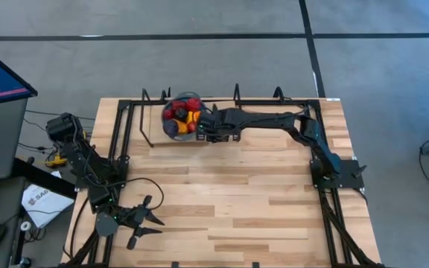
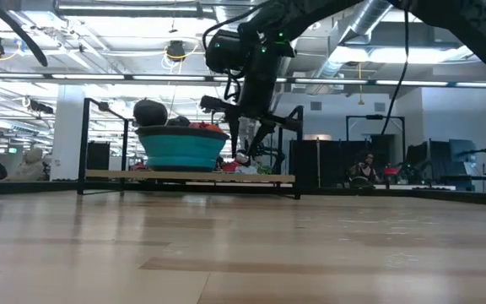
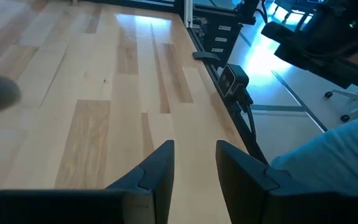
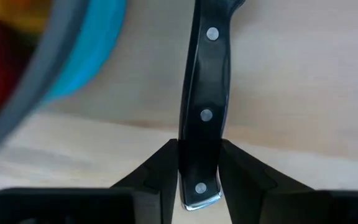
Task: Pick & Place Fruit
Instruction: Put the black knife on the shelf, then adjust the shelf to align the position
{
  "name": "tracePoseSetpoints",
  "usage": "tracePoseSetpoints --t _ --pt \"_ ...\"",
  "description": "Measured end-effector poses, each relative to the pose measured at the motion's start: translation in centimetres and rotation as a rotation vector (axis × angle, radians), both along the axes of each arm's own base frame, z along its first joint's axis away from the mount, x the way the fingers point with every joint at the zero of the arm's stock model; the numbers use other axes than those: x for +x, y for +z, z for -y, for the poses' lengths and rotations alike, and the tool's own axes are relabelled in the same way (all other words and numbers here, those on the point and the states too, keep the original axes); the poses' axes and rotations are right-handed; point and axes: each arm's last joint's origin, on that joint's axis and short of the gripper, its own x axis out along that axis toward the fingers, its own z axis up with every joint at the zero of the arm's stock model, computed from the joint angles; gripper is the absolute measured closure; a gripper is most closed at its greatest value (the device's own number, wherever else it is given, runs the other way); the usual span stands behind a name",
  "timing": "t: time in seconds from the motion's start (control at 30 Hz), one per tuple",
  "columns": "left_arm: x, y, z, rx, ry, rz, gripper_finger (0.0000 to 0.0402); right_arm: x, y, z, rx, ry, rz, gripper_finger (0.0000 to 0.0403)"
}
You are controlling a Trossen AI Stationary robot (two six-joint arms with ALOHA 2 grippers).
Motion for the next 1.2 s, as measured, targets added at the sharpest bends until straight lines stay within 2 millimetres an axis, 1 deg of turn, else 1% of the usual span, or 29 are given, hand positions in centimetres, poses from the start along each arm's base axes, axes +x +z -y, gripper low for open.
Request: tracePoseSetpoints --t 0.27,0.53,0.97,1.07,1.2 --pt "0.0 0.1 0.0 -0.007 0.0 0.003 0.0289 -0.4 0.0 1.3 -0.002 -0.026 -0.01 0.0301" --pt "0.0 0.1 0.0 -0.007 0.0 0.003 0.0289 -0.4 0.0 1.1 -0.002 -0.015 -0.013 0.03" --pt "0.0 0.1 0.0 -0.008 0.0 0.003 0.0289 -0.4 0.0 1.2 -0.049 -0.025 -0.023 0.0299" --pt "0.0 0.1 0.0 -0.009 0.0 0.004 0.0289 -0.4 0.0 1.2 -0.053 -0.024 -0.025 0.0292" --pt "0.0 0.1 0.0 -0.012 0.0 0.005 0.0289 -0.4 0.0 1.2 -0.07 -0.03 -0.029 0.0269"
